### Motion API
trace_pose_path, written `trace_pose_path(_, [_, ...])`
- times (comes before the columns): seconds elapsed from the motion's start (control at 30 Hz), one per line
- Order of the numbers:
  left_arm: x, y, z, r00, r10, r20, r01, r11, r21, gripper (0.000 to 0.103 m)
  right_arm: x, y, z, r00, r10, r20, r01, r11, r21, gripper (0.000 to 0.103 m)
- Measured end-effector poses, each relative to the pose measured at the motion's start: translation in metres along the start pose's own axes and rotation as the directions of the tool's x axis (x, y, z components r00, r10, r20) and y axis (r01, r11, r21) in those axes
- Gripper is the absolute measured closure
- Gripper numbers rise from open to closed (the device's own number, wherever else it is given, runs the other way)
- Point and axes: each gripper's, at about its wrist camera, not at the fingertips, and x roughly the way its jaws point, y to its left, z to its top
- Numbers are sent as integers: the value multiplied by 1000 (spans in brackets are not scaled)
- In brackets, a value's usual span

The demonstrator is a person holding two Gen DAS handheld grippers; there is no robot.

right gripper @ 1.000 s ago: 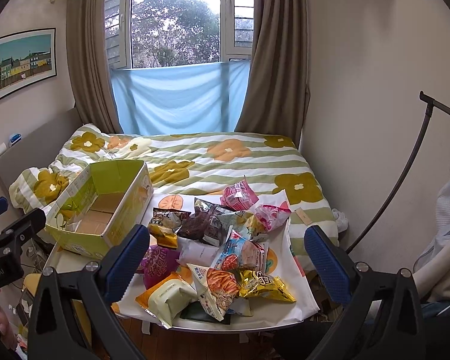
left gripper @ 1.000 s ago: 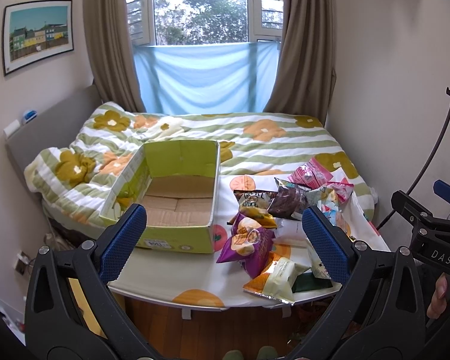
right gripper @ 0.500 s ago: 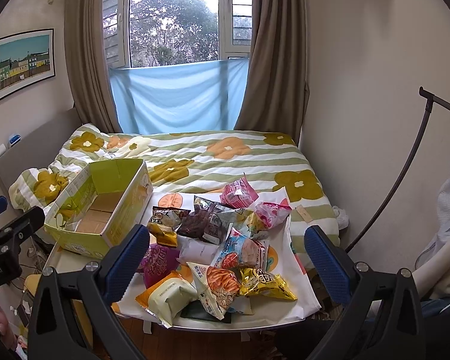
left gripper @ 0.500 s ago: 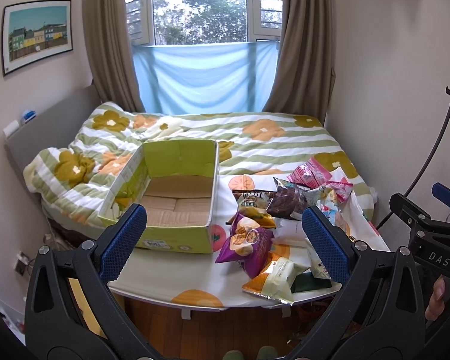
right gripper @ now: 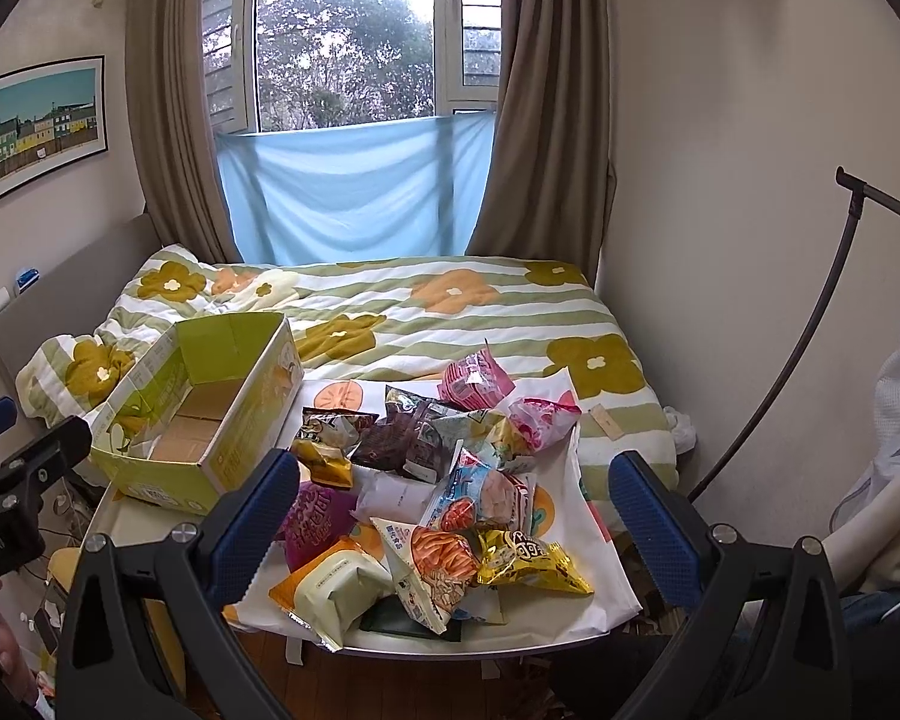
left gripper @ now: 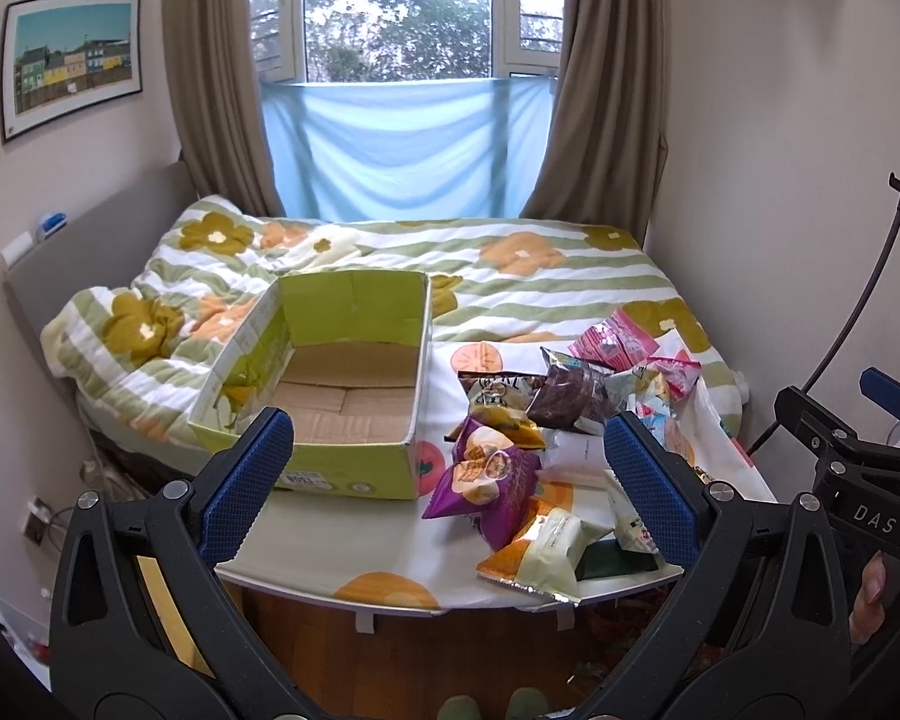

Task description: Organize snacks

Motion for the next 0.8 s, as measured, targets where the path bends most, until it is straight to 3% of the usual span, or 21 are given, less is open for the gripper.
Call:
trace_pose_path(0.43, [2, -1, -1, 1000, -4, -7, 4, 1000, 1, 0, 2, 0, -2, 1000, 2, -14, -2, 1000, 6, 0])
trace_pose_path(0.63, [19, -3, -2, 996, -45, -72, 48, 998, 35, 0, 7, -5, -5, 999, -14, -47, 15, 999, 28, 0])
trace_pose_path(0.8, [50, -6, -16, 980, -105, -167, 118, 990, 72, 0, 23, -10, -21, 992, -23, -123, 33, 997, 74, 0])
